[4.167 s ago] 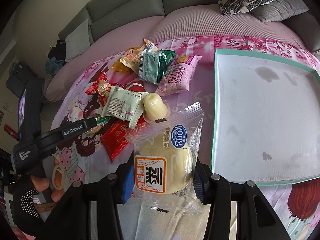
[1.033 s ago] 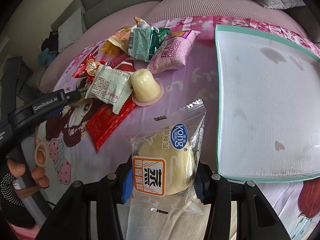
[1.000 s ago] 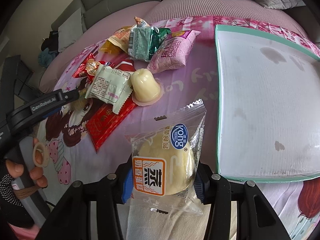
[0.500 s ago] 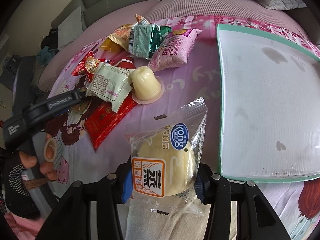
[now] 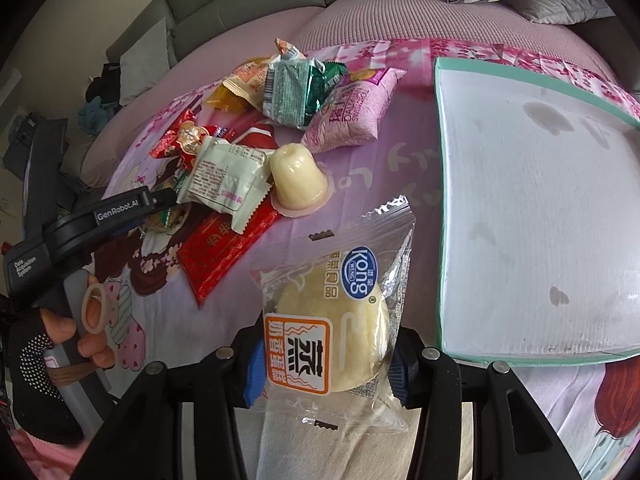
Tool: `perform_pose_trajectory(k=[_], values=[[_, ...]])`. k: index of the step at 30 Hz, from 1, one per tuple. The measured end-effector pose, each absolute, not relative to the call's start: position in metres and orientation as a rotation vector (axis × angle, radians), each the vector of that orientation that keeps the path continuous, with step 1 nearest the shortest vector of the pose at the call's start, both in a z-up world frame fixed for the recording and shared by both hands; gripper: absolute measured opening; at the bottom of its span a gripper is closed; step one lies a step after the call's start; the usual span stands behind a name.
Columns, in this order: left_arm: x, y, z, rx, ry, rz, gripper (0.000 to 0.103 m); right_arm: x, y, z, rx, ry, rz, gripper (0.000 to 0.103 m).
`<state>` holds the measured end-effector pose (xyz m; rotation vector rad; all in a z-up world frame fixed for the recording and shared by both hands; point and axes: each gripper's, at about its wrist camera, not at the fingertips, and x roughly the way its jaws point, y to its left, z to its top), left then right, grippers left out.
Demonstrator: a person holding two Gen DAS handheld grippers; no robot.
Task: Organize snacks
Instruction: 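Carry the bun and cookie packet onto the teal tray and open both tools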
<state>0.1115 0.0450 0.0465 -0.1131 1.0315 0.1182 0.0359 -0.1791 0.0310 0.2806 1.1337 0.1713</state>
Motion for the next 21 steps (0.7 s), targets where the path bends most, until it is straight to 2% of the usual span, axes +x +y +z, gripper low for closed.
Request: perform_pose_trajectory(k=[11, 21], values=[[0.092, 0.011, 0.101, -0.073, 0.884, 0.037, 0.052, 0.027, -0.212, 0.069, 0.376, 1.005, 0.157, 0.051], [0.095, -0.073, 0.114, -0.023, 0.847, -0.183, 0.052, 0.027, -0.327, 0.079, 0.493, 0.877, -0.137, 0.051]])
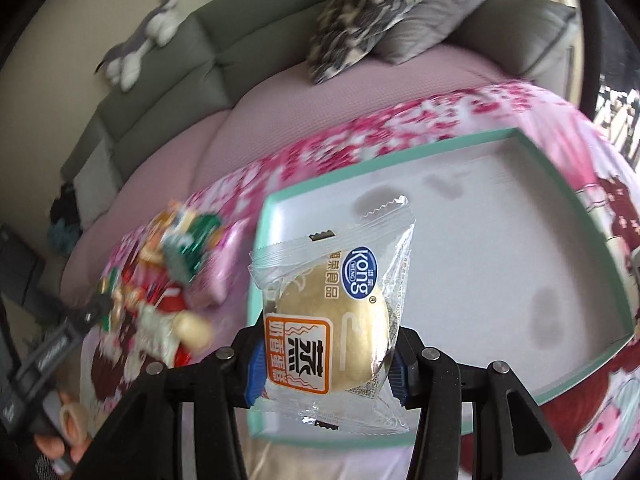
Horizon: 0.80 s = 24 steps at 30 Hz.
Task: Organize snacks
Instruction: 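Carry the bun and cookie packet onto the teal tray and open both tools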
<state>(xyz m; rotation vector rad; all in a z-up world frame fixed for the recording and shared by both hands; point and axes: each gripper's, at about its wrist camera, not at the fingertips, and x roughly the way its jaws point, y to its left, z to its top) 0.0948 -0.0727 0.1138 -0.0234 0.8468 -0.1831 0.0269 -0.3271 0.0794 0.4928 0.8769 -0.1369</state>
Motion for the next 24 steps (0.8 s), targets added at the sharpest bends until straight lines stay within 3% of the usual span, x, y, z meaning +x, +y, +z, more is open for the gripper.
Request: perform_pose_trajectory(k=[17, 20, 21, 24], values=[[0.133, -0.256, 0.059, 0.048, 1.0, -0.508, 0.054, 0.019, -0.424, 0.056, 0.507, 0.797, -0.431, 0.051], [0.135, -0.263, 0.054, 0.039, 1.008, -0.509, 0.078, 0.016, -0.431, 0.054, 0.513, 0.79, -0.47, 0.056], [0.136, -0.263, 0.055, 0.041, 0.999, -0.5, 0.086, 0.016, -0.433, 0.054, 0.512, 0.788, -0.469, 0.063], [0.133, -0.259, 0.06, 0.053, 0.974, -0.466, 0.088, 0.015, -0.433, 0.056, 0.501, 0.788, -0.473, 0.069]])
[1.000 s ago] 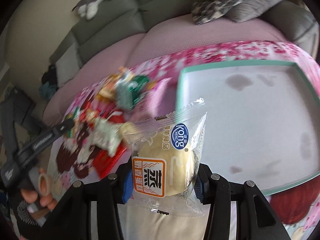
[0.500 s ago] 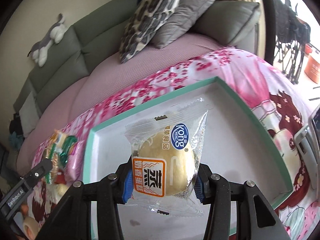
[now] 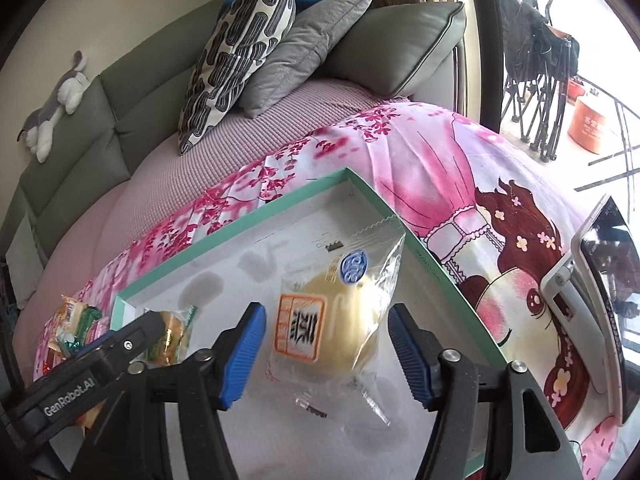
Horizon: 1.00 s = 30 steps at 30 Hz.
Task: Organize snacks
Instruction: 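Carry the bun and cookie packet onto the teal tray and open both tools, then move both open tools back over the snack pile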
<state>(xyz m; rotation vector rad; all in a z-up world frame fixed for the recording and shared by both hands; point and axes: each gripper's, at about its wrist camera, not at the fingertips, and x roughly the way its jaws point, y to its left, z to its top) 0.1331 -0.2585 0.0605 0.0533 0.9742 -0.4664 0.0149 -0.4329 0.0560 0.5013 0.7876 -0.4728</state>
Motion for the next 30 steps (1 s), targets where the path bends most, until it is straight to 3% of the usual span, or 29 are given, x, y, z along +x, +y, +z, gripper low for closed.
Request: perform_pose_trajectory(k=[5, 8, 30], values=[[0.128, -0.225, 0.074, 0.004, 0.94, -0.408, 0.096, 0.014, -0.429, 0.057, 0.497, 0.811, -0.455, 0.084], [0.125, -0.199, 0.083, -0.03, 0.914, -0.352, 0.099, 0.013, -0.424, 0.061, 0.477, 0.807, -0.445, 0.103], [0.1, -0.056, 0.088, -0.13, 0.905, -0.098, 0.1, 0.036, -0.35, 0.07, 0.43, 0.883, -0.347, 0.103]])
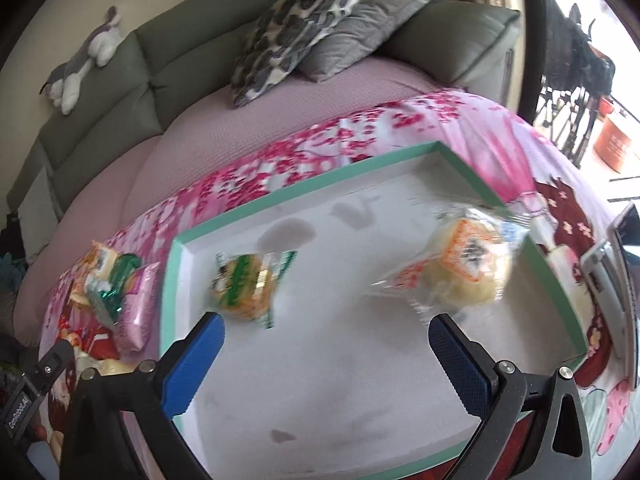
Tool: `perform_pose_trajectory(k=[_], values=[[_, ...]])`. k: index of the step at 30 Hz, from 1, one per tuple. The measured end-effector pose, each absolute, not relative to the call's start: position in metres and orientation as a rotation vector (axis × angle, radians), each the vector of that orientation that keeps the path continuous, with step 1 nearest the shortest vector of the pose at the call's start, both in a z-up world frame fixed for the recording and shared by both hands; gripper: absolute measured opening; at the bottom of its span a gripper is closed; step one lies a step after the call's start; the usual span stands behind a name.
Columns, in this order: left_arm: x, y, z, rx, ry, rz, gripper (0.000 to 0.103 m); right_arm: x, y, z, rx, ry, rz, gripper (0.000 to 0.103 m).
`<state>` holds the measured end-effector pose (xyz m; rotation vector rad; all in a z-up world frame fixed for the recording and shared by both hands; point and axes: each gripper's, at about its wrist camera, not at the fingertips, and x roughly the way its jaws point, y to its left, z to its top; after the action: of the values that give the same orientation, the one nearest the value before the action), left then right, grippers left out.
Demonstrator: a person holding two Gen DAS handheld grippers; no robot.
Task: Organize snacks
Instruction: 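Move both open tools back over the snack pile, then grasp the white pastry packet with the left tool while the right tool approaches the jelly cup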
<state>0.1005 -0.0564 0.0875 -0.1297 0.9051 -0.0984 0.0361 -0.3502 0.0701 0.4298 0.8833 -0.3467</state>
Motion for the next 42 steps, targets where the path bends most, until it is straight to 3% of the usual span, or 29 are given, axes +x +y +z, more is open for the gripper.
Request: perform_pose_trajectory(k=[14, 24, 29, 33, 42], values=[[0.101, 0.032, 0.079, -0.185, 0.936, 0.08, 0.101, 0.077, -0.217, 0.071, 0.298, 0.916, -0.04, 0.103], [0.104, 0.039, 0.053, -0.189, 1.022, 0.055, 0.101, 0.089, -0.161, 0.048, 0.179, 0.992, 0.06, 0.09], [0.108, 0.041, 0.046, -0.206, 1.048, 0.053, 0.101, 0.093, -0.154, 0.037, 0.166, 1.009, 0.085, 0.08], [0.112, 0.041, 0.044, -0.224, 1.055, 0.043, 0.101, 0.095, -0.149, 0.028, 0.139, 1.029, 0.096, 0.065], [0.119, 0.031, 0.048, -0.231, 1.051, 0.008, 0.101, 0.098, -0.136, 0.021, 0.061, 0.996, 0.094, 0.062]])
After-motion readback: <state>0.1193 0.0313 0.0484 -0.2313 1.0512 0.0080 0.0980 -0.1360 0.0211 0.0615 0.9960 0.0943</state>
